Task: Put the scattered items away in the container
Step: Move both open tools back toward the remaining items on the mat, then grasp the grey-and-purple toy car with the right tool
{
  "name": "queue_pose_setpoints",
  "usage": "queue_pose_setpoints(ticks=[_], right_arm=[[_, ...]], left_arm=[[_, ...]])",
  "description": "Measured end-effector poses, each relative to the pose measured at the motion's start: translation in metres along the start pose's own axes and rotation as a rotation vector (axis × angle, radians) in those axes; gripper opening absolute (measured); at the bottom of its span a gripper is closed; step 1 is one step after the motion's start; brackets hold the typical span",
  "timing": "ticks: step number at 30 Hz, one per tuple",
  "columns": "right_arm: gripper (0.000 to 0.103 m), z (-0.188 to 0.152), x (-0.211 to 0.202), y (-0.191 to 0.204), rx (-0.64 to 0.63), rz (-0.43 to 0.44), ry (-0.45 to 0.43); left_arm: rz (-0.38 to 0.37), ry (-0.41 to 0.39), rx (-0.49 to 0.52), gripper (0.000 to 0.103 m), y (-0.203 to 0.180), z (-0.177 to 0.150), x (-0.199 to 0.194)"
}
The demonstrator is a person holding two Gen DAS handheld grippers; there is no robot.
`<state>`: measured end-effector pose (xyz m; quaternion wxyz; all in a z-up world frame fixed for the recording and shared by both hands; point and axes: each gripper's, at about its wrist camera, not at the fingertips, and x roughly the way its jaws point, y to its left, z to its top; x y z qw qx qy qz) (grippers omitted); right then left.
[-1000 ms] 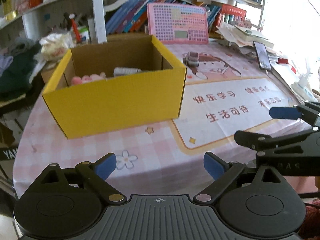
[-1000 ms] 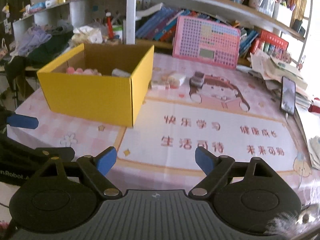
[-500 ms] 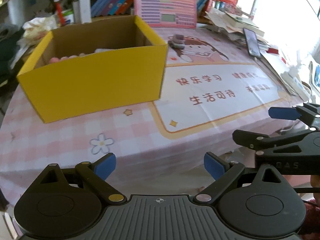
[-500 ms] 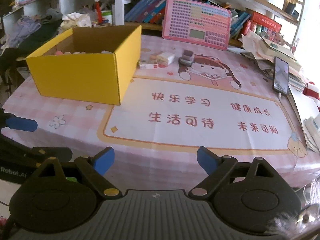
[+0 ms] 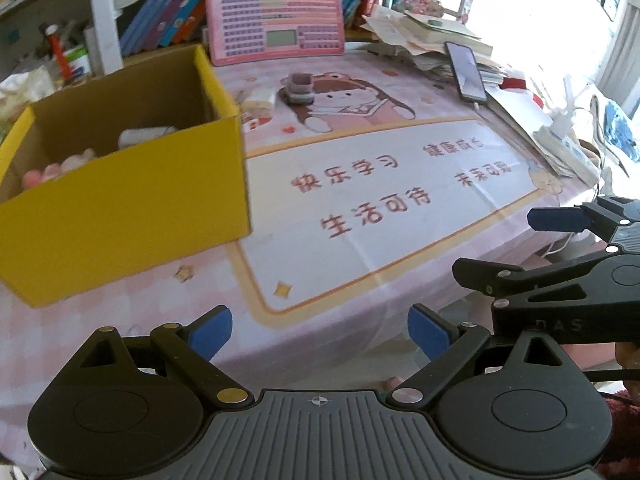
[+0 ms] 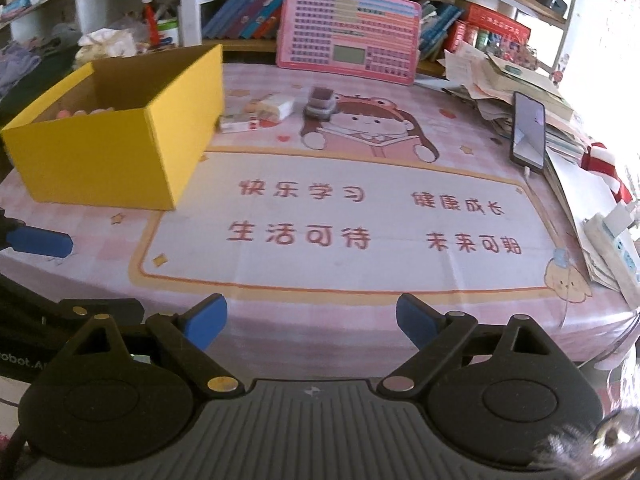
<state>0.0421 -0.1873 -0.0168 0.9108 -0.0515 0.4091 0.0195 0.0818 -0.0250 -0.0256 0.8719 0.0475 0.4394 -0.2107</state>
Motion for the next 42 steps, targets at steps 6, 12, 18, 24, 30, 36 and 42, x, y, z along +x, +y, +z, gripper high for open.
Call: queue_pose_setpoints(ticks=[6, 12, 18, 24, 30, 36, 42], right_arm=[[0.092, 0.015, 0.013, -0.031, 0.026, -0.026, -0.026], [0.092, 0.040, 0.034, -0.065, 0.026, -0.009, -0.045], [0.092, 0.071, 0.058, -0.095, -0.005, 0.048, -0.082], [0.092, 0.104, 0.088, -0.122, 0.006, 0.143, -0.103], [0.089, 0.143, 0.130, -0.133, 0.043, 0.269, -0.080], [0.081, 0.190, 0.185, -0.107, -0.021, 0.338, -0.070], [0.077, 0.232, 0.240, -0.085, -0.047, 0.359, -0.044]], left_arm=[[-0.027, -0.036, 0.044, 0.096, -0.018, 0.025, 0.016], [-0.028, -0.071, 0.079, 0.096, -0.041, 0.055, 0.036], [0.040, -0.096, 0.045, 0.096, -0.046, 0.088, 0.061], [0.137, -0.104, 0.012, 0.096, -0.050, 0.117, 0.082], [0.241, -0.105, -0.005, 0.096, -0.054, 0.141, 0.102], [0.325, -0.086, -0.015, 0.096, -0.052, 0.157, 0.122], [0.370, -0.066, -0.031, 0.096, -0.048, 0.165, 0.138]])
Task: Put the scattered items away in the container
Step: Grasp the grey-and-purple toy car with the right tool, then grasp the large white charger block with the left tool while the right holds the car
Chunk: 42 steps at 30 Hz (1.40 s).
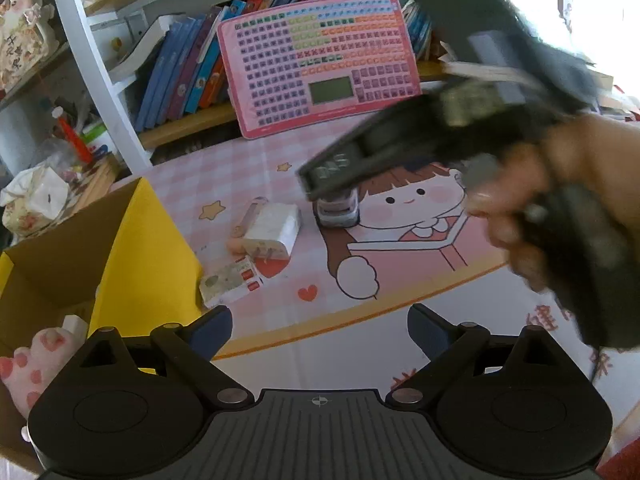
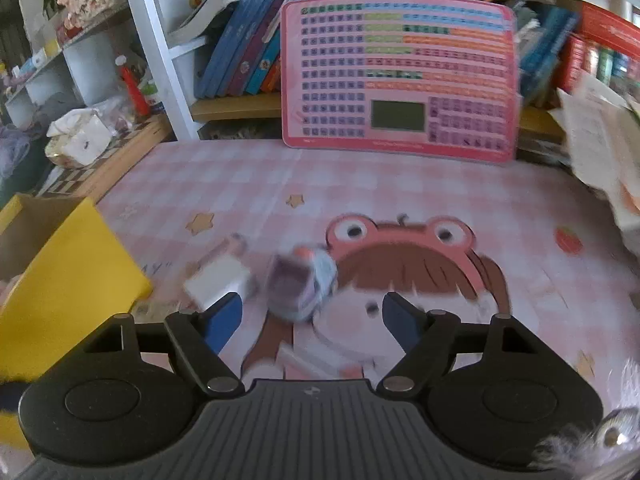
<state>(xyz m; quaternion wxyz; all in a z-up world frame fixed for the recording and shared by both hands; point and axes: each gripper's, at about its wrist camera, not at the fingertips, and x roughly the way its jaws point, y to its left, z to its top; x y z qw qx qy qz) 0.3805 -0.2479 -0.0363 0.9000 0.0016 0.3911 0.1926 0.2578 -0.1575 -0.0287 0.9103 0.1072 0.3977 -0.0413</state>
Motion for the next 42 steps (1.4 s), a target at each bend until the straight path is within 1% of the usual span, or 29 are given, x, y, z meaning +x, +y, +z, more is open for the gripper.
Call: queue_pose_setpoints(ticks=[5, 7, 9, 11, 13, 16, 17, 21, 24, 25, 26, 28, 29, 33, 36, 37, 38, 40, 41, 42], right_arm=[[0.074, 0.016, 0.040, 0.003, -0.048, 0.015, 0.056], [0.064, 0.019, 0.051, 0.004, -0.055, 0.015, 0.082], [0.057, 0.020, 0.057, 0.002, -0.061, 0.023, 0.104], [0.052, 0.020, 0.057, -0.002, -0.061, 0.050, 0.108], [0.040, 0.020, 0.054, -0.006, -0.083, 0.053, 0.104], [0.034, 0.017, 0.046, -0.014, -0.122, 0.054, 0.094], [0.034, 0.017, 0.043, -0.017, -0.131, 0.057, 0.089], [0.034, 0.011, 0.031, -0.029, -0.162, 0.055, 0.068], [0.034, 0.004, 0.023, -0.037, -0.173, 0.024, 0.056], [0.034, 0.001, 0.020, -0.041, -0.169, 0.021, 0.052], [0.034, -0.001, 0.017, -0.044, -0.163, 0.018, 0.046], [0.034, -0.007, 0.011, -0.051, -0.164, 0.018, 0.031], [0.034, -0.008, 0.009, -0.053, -0.165, 0.017, 0.028], [0.033, -0.014, -0.001, -0.061, -0.170, 0.005, 0.007], [0.034, -0.016, -0.005, -0.065, -0.167, 0.008, 0.004], [0.036, -0.016, -0.006, -0.066, -0.166, 0.013, 0.004], [0.037, -0.016, -0.006, -0.066, -0.169, 0.022, 0.001], [0.041, -0.015, -0.006, -0.066, -0.187, 0.032, -0.009], [0.041, -0.013, -0.005, -0.065, -0.197, 0.034, -0.009], [0.042, -0.012, -0.003, -0.065, -0.203, 0.040, -0.007]], left_arm=[[0.037, 0.000, 0.011, 0.095, 0.002, 0.009, 0.014], [0.056, -0.004, 0.011, 0.095, 0.003, 0.013, 0.020], [0.067, -0.002, 0.007, 0.095, 0.005, 0.017, 0.026], [0.079, 0.000, 0.005, 0.092, 0.008, 0.022, 0.033], [0.089, 0.007, 0.004, 0.090, 0.010, 0.026, 0.042], [0.100, 0.020, 0.010, 0.087, 0.010, 0.034, 0.058], [0.106, 0.022, 0.013, 0.084, 0.010, 0.037, 0.064], [0.128, 0.024, 0.020, 0.079, 0.009, 0.047, 0.085], [0.140, 0.038, 0.004, 0.076, 0.013, 0.055, 0.102], [0.145, 0.048, -0.005, 0.073, 0.015, 0.057, 0.108], [0.146, 0.057, -0.010, 0.068, 0.016, 0.058, 0.112], [0.134, 0.077, -0.023, 0.061, 0.019, 0.060, 0.120], [0.128, 0.085, -0.025, 0.060, 0.019, 0.060, 0.123], [0.138, 0.094, 0.015, 0.060, 0.017, 0.060, 0.125], [0.047, 0.090, -0.001, 0.060, 0.013, 0.061, 0.118], [0.016, 0.088, 0.018, 0.060, 0.007, 0.060, 0.116], [0.009, 0.084, 0.043, 0.060, 0.003, 0.059, 0.115], [0.029, 0.083, 0.087, 0.060, -0.004, 0.059, 0.118], [0.040, 0.089, 0.090, 0.060, -0.005, 0.059, 0.121], [0.046, 0.102, 0.071, 0.060, -0.002, 0.061, 0.125]])
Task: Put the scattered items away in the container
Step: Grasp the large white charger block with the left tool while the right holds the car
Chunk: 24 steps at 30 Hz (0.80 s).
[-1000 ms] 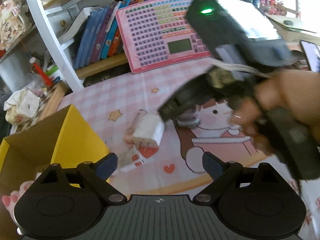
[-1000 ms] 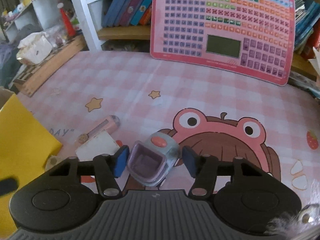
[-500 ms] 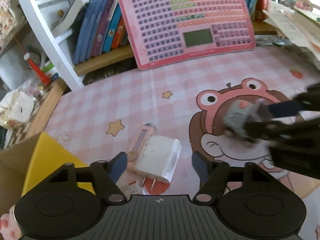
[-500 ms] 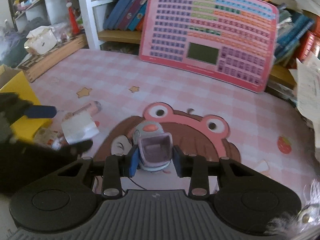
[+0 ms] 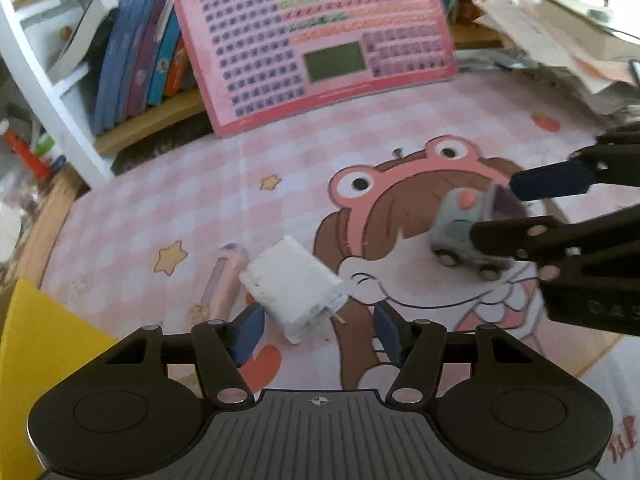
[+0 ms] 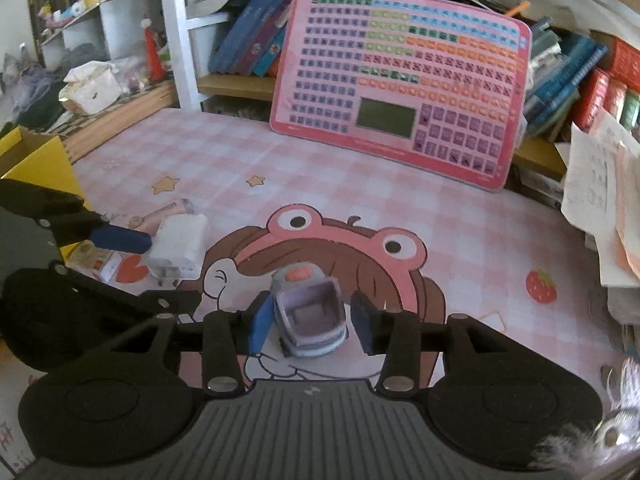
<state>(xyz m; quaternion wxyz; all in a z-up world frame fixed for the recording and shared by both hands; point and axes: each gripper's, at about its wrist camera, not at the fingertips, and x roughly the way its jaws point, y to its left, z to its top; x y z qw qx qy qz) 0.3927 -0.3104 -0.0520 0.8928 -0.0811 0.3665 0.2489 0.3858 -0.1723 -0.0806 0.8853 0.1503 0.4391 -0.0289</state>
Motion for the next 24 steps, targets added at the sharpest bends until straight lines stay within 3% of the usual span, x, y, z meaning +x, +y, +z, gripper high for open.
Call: queue_pose_setpoints(ticks=[6, 10, 13, 15, 24], right_arm=[[0.049, 0.007, 0.015, 0.001, -0.037, 0.007, 0.046], [0.046, 0.006, 0.023, 0.000, -0.039, 0.002, 0.069], [0.042, 0.004, 0.024, 0.000, -0.035, 0.012, 0.078], [0.042, 0.003, 0.023, 0.003, -0.044, 0.003, 0.075], [0.044, 0.002, 0.029, 0.003, -0.049, 0.005, 0.081]], left_arm=[[-0.039, 0.014, -0.153, 0.063, 0.021, 0.008, 0.010], [-0.027, 0.016, -0.179, 0.062, 0.025, 0.013, 0.018], [-0.031, 0.017, -0.178, 0.048, 0.026, 0.015, 0.023], [-0.050, 0.015, -0.165, 0.045, 0.024, 0.016, 0.021], [-0.075, -0.006, -0.192, 0.047, 0.024, 0.019, 0.026]])
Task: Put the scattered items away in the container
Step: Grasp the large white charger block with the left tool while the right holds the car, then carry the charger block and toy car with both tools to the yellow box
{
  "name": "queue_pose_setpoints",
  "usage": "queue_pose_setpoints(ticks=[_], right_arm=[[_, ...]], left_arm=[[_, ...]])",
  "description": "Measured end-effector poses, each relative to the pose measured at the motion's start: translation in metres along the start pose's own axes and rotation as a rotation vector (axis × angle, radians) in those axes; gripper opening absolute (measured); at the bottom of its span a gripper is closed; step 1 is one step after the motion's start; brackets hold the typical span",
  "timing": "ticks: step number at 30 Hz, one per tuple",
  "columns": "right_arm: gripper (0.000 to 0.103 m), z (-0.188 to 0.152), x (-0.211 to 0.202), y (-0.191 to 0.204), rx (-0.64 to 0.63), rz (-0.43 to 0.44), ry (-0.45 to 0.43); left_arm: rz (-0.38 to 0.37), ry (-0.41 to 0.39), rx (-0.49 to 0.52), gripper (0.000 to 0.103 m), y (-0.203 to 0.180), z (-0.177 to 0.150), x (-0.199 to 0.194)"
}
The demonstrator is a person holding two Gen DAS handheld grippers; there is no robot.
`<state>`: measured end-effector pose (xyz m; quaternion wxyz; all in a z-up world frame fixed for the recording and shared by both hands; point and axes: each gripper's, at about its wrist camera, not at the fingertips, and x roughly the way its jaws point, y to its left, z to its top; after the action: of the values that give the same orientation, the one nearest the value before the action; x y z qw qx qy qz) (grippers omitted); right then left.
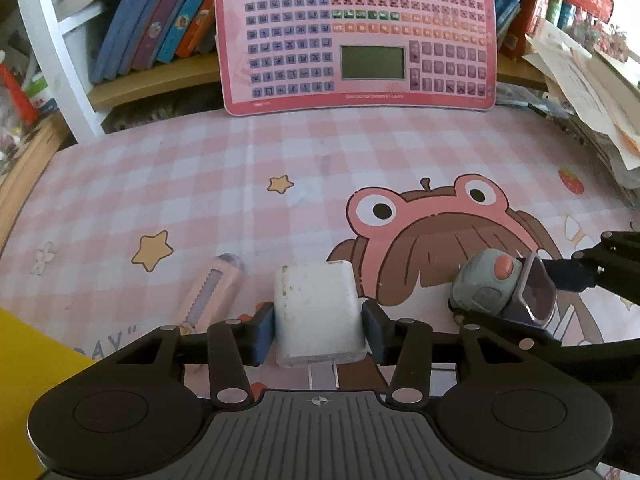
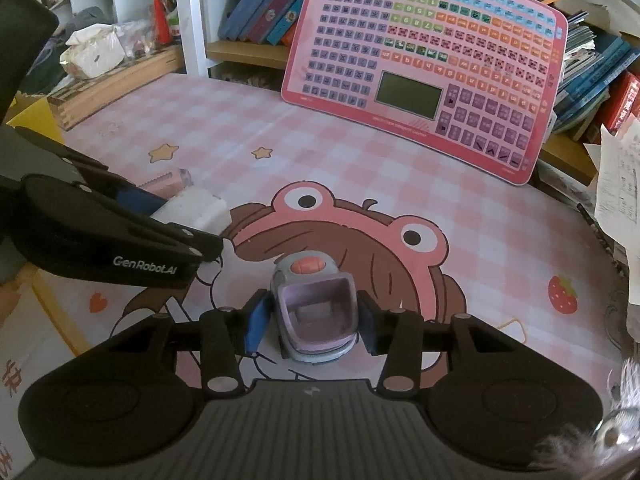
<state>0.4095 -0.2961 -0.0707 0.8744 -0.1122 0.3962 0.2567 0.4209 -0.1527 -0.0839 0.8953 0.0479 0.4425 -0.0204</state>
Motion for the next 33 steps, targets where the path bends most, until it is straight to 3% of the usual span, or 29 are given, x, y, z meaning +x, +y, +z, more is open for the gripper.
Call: queue_pose_setpoints(ticks=[8, 17, 25, 33], right_arm=[[0.039, 0.000, -0.002, -0.006, 0.057, 0.032, 0.002], [0.039, -0.015, -0.037, 0.002, 0.087, 0.058, -0.023], [0.039, -0.035, -0.068, 0.015, 0.097, 0.072, -0.025], [0.039, -0.054, -0.093, 0.030, 0.106, 0.082, -0.025]], left_arm=[[-0.033, 0.021, -0.024, 0.042, 0.004, 0.000, -0.008], [-0.091, 0.022, -0.061, 0.042, 0.001, -0.018, -0.049], [-0.162, 0.021, -0.152, 0.042, 0.002, -0.037, -0.091], [-0.131, -0.018, -0.096, 0.042, -0.002, -0.054, -0.126]])
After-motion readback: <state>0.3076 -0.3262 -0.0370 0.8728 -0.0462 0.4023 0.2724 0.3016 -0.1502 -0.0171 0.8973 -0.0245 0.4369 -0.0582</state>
